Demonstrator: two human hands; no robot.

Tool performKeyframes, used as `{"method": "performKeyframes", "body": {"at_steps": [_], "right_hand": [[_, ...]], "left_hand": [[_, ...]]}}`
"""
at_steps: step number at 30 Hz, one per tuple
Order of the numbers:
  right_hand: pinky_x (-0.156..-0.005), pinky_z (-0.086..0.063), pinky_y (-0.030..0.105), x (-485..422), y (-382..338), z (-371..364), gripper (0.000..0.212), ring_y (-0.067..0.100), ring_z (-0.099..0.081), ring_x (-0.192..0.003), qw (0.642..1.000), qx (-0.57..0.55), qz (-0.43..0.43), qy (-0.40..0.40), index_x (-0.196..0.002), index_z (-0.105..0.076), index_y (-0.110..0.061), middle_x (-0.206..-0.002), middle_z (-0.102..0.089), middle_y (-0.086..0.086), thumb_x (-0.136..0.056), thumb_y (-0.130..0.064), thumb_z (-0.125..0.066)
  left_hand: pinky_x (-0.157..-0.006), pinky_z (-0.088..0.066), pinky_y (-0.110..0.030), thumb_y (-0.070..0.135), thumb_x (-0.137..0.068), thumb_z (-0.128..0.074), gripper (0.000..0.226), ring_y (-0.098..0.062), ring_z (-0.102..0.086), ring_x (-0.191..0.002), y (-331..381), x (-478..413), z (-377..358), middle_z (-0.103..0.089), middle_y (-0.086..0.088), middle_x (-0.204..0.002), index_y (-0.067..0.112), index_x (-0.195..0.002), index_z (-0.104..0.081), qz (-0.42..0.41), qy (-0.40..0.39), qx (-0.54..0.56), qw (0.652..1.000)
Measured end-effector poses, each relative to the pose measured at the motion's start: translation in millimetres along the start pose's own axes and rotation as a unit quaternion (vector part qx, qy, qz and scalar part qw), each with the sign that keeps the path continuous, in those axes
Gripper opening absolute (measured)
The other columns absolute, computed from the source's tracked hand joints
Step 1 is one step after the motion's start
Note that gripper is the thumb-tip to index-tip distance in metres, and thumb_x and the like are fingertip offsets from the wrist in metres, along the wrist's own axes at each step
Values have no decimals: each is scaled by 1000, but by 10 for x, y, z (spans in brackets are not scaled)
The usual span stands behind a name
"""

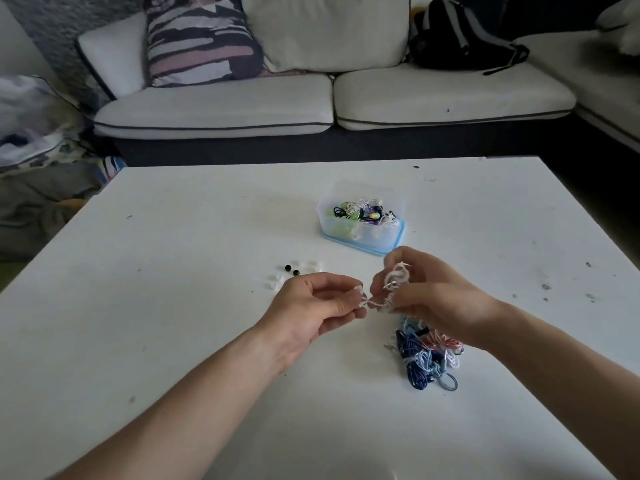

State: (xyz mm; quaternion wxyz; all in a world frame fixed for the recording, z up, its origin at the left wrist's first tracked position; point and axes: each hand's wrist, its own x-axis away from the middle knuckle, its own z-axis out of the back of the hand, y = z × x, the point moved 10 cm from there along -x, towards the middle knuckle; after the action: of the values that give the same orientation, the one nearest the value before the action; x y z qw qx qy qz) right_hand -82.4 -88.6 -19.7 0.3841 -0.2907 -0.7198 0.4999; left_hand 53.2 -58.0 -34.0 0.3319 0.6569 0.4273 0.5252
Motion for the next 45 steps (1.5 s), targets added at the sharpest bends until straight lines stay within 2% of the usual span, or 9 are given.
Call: {"method": "performKeyframes", "body": {"at_steps": [3, 6, 13, 22, 32, 34, 37, 41, 45], "right_hand": [[-78, -54, 34, -17, 21, -82, 33, 25, -63, -79, 999, -3, -12, -29, -107, -64, -9, -86, -61, 12, -75, -5, -62], [-69, -55, 27, -62, 14, -22, 4, 24, -65, -73, 998, 50, 20, 40, -82, -71, -7, -76, -66, 14, -85, -8, -74], [-67, -60, 34, -14, -47, -94, 22, 21, -69, -71, 987, 113, 94, 64, -108, -72, -16, -81, -66, 7, -90, -3, -69], [-66, -55, 32, -19, 4, -83, 5, 23, -66, -68, 990, 83, 88, 67, -93, -69, -5, -78, -65, 13, -89, -6, -71], [-55, -51, 29, -67, 207, 134, 8, 19, -61, -64, 991, 1, 16, 134, -91, -65, -13, -82, -68, 10, -88, -11, -72], [-56, -49, 28, -83, 198, 197, 11, 17, -56, -59, 990, -18, 17, 142, -91, -66, -13, -79, -65, 10, -86, -7, -73], [-56, -48, 25, -106, 224, 281, 13, 16, -52, -57, 988, -54, 7, 147, -92, -68, -10, -79, -64, 13, -84, -1, -73], [-54, -49, 22, -133, 289, 338, 10, 14, -54, -56, 986, -48, -12, 158, -95, -72, -9, -77, -67, 12, -86, -4, -72], [-56, -51, 21, -137, 347, 328, 11, 14, -54, -55, 986, -27, -29, 162, -97, -71, -6, -78, -71, 15, -86, -4, -73]], "left_hand": [[-69, -57, -22, 4, -73, -75, 16, -24, -73, -77, 12, -10, 18, -74, -15, -85, 9, -89, -73, -12, -1, -8, 1000], [-70, -56, -22, 8, -69, -77, 21, -24, -73, -77, 28, -12, 23, -74, -14, -85, 9, -89, -72, -26, -1, -7, 1000], [-70, -57, -22, -1, -78, -72, 13, -23, -72, -74, 18, -45, 36, -72, -15, -83, 6, -88, -70, -30, 17, 28, 999], [-66, -57, -23, 1, -70, -77, 29, -26, -74, -73, -67, -43, 35, -72, -14, -81, 3, -92, -58, -27, 40, 53, 997], [-67, -56, -26, 24, -82, -77, 20, -20, -72, -78, -143, -78, -6, -74, -9, -89, 11, -93, -67, -30, 24, -138, 990], [-64, -54, -26, 26, -87, -71, 13, -17, -72, -77, -42, -169, 118, -74, -4, -88, 14, -90, -68, -73, 54, -240, 966], [-63, -49, -20, 25, -87, -68, 5, -4, -66, -68, 205, -360, 439, -70, 12, -78, 23, -83, -68, -152, 154, -427, 878], [-71, -53, -28, 29, -86, -63, 5, -8, -65, -80, 254, -623, 754, -67, 19, -84, 32, -87, -67, -126, 205, -542, 805], [-63, -50, -26, 28, -86, -53, 14, -15, -63, -79, 256, -840, 750, -66, 15, -83, 30, -84, -66, -112, 218, -602, 760]]}}
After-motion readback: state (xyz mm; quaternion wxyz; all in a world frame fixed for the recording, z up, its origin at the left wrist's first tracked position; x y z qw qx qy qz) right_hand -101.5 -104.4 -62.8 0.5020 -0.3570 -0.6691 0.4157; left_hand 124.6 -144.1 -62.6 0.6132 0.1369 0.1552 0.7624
